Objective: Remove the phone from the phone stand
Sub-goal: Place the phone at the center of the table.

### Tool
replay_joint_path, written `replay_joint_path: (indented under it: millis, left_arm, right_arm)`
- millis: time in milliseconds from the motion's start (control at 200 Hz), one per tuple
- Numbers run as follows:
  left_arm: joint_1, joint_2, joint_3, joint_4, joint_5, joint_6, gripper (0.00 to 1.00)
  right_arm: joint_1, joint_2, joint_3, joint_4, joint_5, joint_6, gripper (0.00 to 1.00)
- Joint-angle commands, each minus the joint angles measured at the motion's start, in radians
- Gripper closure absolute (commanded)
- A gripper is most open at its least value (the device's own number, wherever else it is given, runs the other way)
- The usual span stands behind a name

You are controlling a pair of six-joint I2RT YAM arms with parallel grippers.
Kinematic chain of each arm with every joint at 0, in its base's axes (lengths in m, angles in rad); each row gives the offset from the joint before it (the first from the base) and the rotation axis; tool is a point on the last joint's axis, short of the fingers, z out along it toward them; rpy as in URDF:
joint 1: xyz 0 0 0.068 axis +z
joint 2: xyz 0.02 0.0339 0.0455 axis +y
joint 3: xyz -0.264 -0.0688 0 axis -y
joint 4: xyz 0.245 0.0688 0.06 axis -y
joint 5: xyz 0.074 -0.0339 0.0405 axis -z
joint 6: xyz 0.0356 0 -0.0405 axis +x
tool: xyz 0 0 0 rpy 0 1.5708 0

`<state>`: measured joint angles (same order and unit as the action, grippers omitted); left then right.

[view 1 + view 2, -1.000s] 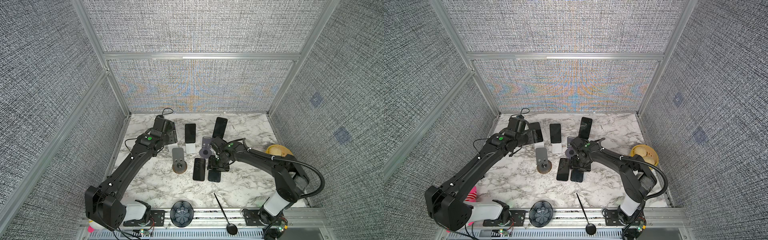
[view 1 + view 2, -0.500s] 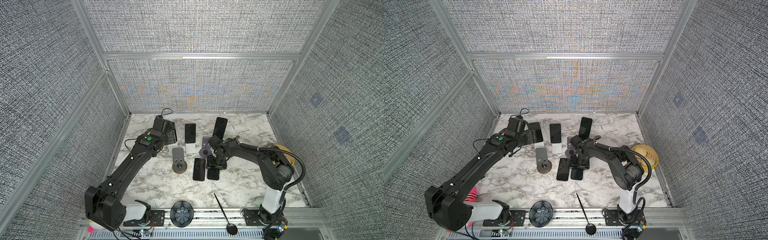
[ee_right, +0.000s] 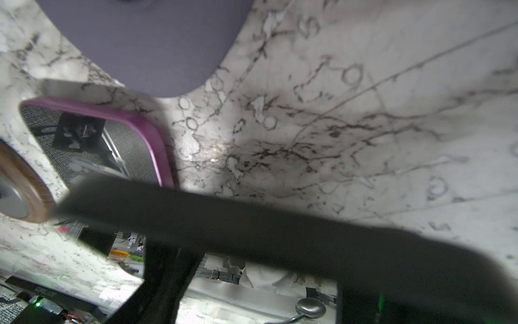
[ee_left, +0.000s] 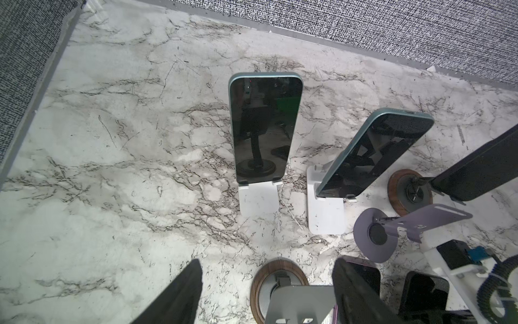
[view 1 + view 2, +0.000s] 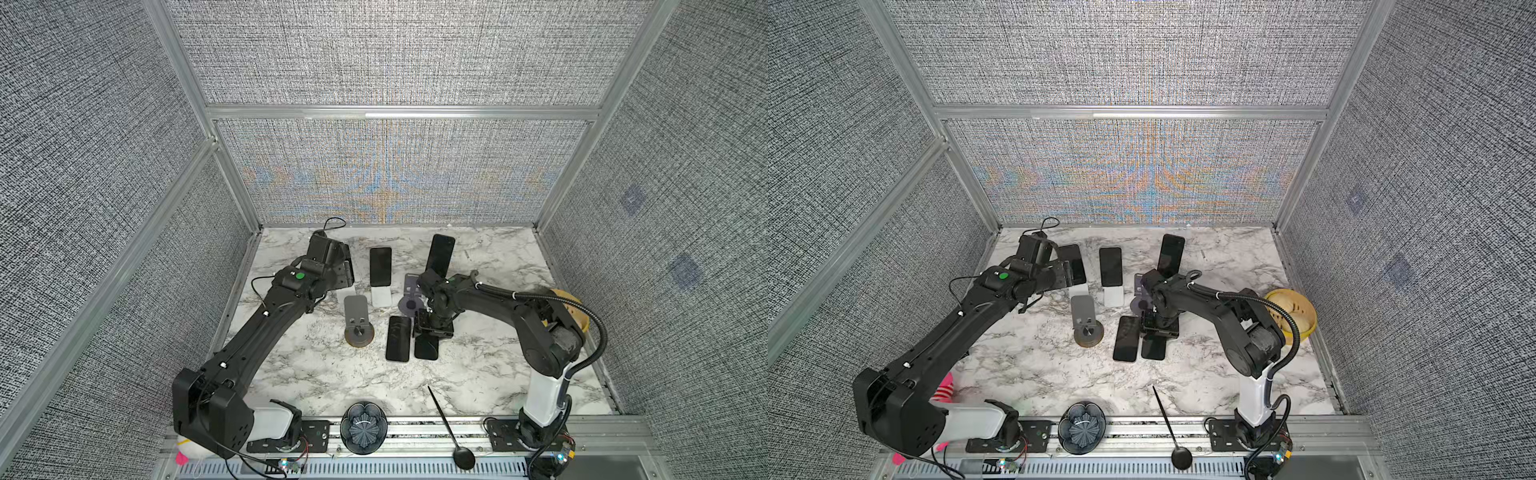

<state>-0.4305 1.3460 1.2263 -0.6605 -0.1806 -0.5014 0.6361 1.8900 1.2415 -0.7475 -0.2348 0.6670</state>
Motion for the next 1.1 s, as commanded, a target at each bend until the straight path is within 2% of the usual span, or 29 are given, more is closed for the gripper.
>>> replay_joint_path:
  millis: [0, 280, 1095]
  left_arm:
    - [0.000, -0.002, 0.004, 0.003, 0.003, 0.003, 0.25]
    - [0.000, 0.001, 0.003, 0.010, 0.013, 0.001, 0.25]
    - [0.004, -0.014, -0.021, 0.031, 0.024, 0.008, 0.25]
  right_arm:
    - [0.004, 0.008, -0.016, -0.080, 0.014, 0.006, 0.41]
    - [0.027, 0.026, 0.010, -0.110, 0.064, 0.012, 0.32]
    - [0.035, 0.054, 0.053, -0.149, 0.072, 0.028, 0.20]
